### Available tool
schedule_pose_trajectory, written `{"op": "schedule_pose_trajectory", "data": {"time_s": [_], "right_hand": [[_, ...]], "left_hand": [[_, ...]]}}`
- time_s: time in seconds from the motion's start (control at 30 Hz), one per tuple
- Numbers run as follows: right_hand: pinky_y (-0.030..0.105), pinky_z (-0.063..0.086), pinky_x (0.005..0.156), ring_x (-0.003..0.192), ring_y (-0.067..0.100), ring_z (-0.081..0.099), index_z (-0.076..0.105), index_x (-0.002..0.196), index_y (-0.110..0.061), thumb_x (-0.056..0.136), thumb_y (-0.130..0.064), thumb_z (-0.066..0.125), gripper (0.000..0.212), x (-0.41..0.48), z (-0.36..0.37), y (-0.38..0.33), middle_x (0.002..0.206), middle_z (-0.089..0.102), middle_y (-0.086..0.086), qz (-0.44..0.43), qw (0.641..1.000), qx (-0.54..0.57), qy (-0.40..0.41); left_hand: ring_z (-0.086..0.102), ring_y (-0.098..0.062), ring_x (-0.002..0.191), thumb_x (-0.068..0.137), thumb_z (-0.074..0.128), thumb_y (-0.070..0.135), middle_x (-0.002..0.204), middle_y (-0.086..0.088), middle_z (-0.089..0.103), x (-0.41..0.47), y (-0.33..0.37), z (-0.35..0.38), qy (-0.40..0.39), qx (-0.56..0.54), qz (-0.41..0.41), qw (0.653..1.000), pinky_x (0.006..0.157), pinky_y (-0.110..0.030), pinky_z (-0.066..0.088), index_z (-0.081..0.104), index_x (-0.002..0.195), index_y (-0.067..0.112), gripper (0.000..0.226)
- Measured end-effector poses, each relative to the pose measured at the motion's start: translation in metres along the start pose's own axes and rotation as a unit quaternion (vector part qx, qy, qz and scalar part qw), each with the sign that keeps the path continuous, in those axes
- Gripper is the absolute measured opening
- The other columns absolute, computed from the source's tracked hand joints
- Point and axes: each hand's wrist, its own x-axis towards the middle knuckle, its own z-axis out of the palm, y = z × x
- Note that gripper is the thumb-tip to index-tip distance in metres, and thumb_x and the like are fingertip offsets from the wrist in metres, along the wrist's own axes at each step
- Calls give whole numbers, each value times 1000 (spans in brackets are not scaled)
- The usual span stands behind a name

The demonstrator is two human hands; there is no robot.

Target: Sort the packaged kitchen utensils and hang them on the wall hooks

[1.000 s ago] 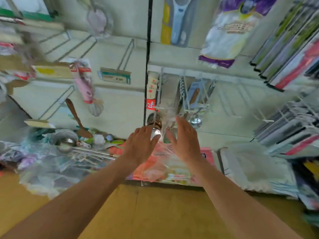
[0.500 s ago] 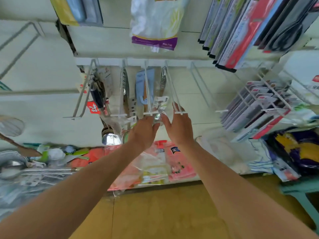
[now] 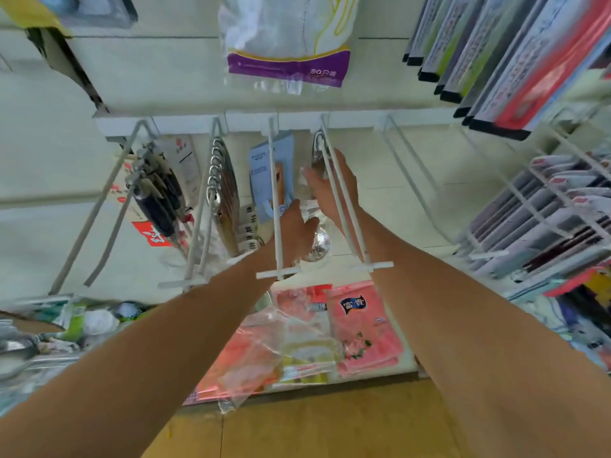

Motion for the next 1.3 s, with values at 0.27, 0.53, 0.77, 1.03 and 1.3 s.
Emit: {"op": "schedule_pose_trajectory", "data": {"time_s": [0.27,0.53,0.77,1.03,1.3], "right_hand": [[24,52,78,76,16,62,57,85,-18,88,-17,71,15,4,-11,9,77,61,-6,-47,998,-11,-36],[18,46,72,69,4,58,49,75,-36,90,-16,70,33,-33,-48,13,72,56,-16,-79,988,-62,-119],[41,52,92,88,24,62,54,82,-29,94,-13,62,22,-74,-70,10,82,59,-9,-60,986,-52,-149],[45,55,83,86,24,67,65,93,-17,90,-23,69,8,-145,-86,9,85,67,-1,-63,987,-61,-134],[48,55,85,90,31,66,62,99,-13,91,-20,69,14,-216,-107,-3,98,68,11,-33,994,-40,-97]], "left_hand": [[54,-23,110,91,64,13,130,-11,52,14,-13,13,42,-88,-18,995,90,-29,45,40,140,6,55],[55,-26,106,84,72,13,118,-12,59,-13,-25,14,-90,-67,-12,994,102,-44,46,61,123,4,41],[61,-22,82,74,80,0,87,-16,71,-53,-35,28,-91,-191,-18,977,81,-41,54,71,92,3,20],[53,-6,62,78,77,1,71,4,61,-119,-42,20,-125,-145,9,981,47,-5,38,71,96,5,20],[53,-7,63,74,84,17,69,7,60,-180,-50,20,-150,-114,49,981,56,-21,35,67,79,20,17]]}}
